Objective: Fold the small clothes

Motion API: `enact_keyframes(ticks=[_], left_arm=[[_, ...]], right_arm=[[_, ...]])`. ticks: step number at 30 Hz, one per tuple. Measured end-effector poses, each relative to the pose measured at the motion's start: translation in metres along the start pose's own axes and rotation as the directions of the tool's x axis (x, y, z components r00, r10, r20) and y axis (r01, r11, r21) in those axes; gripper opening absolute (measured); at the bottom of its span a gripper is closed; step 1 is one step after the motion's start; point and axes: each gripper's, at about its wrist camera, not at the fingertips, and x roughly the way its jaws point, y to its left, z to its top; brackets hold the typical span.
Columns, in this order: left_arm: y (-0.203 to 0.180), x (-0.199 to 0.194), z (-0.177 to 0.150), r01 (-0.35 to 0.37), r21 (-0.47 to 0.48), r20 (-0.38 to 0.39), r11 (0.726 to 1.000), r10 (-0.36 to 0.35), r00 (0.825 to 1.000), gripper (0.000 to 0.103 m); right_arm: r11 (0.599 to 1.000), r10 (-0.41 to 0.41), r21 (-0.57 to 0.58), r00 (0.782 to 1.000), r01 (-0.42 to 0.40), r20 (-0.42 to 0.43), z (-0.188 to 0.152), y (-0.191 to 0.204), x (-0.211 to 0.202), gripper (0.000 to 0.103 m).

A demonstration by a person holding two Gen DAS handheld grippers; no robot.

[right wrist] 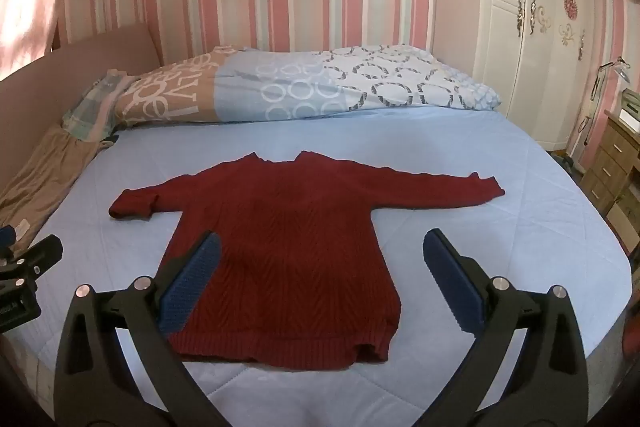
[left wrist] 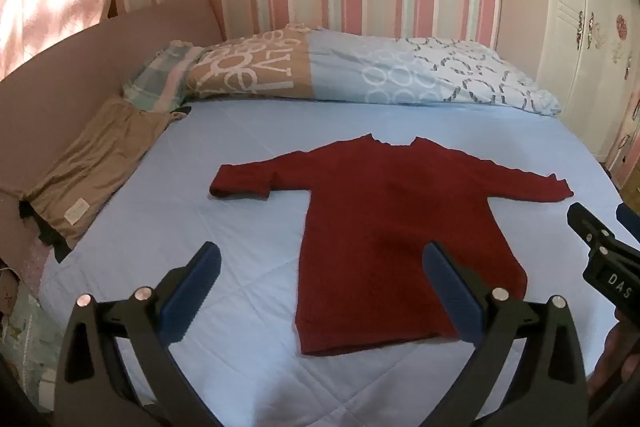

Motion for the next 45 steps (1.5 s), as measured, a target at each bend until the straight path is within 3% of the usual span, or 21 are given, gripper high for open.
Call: enact_keyframes(ticks=[5, 9, 45], left_arm=[[-0.015, -0.008, -0.006, -0.058, 0.041, 0.055, 0.998, 0.055, 0.997, 0.101], [-0.005, -0.012, -0.003, -0.029, 0.014, 0.042, 0.999, 0.029, 0.999, 0.101], [-0.005, -0.008, 0.005, -0.032, 0.007, 0.045, 0.999, 0.031, 0.998, 0.101]], right_arm=[[1.0, 0.0, 0.0, 1.0, 0.0, 0.001, 0.0, 0.0, -0.001, 0.1], [1.0, 0.003, 0.004, 1.0, -0.003, -0.002, 0.0, 0.0, -0.001, 0.1], [1.0, 0.003, -0.004, 1.0, -0.003, 0.002, 0.005, 0.0, -0.006, 0.1]])
